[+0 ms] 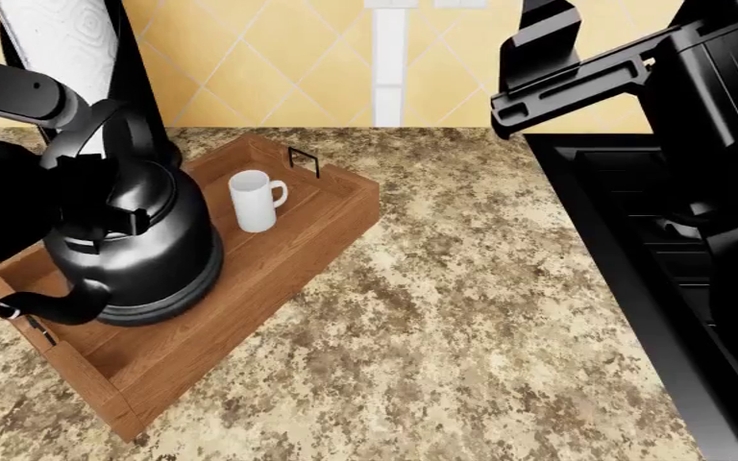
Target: Pick the kettle from the counter and place it on the tray. Then pick the mug from the cabinet and place it on the tray. Then close the cabinet doors.
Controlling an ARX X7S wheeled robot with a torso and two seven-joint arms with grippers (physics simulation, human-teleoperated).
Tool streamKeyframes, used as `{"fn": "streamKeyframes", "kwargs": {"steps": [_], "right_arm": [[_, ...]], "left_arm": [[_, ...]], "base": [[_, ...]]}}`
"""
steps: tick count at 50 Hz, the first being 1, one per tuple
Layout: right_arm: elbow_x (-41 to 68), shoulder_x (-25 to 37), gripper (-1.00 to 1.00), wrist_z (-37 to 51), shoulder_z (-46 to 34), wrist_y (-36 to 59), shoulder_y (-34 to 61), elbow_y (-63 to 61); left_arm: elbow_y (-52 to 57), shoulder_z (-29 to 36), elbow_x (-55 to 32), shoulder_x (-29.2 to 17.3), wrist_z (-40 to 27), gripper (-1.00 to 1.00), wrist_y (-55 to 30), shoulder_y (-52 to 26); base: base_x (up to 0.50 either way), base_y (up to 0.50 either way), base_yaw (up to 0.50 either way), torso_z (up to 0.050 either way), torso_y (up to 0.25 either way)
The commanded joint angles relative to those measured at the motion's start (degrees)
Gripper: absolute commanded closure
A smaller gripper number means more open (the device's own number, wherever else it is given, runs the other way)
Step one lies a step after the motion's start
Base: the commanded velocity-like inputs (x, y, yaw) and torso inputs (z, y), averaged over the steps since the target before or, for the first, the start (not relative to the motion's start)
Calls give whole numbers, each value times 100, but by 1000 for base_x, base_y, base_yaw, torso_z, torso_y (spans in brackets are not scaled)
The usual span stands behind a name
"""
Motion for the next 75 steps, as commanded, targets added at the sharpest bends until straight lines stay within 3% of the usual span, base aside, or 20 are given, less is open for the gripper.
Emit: {"fn": "streamKeyframes", "kwargs": {"steps": [1, 30, 31, 56, 75], "right_arm": [[35, 4, -100, 31, -4, 7, 2, -13], [29, 31, -100, 56, -34, -58, -65, -6], [30, 34, -100, 59, -33, -59, -67, -7], [149, 97, -100, 162, 3, -32, -70, -65], [279, 157, -100, 227, 52, -27, -94, -118]], "left_arm": [[8, -37, 218, -23, 53, 100, 138, 121], [-83, -32, 476, -92, 256, 100, 426, 444], [-83, -32, 476, -92, 256, -100, 426, 444], [-53, -66, 458, -141, 228, -100, 427, 337], [40, -205, 162, -99, 183, -100, 245, -363]], "base": [[0, 0, 0, 0, 0], [0, 0, 0, 0, 0], [0, 0, 0, 0, 0], [0, 0, 0, 0, 0], [0, 0, 0, 0, 0]]}}
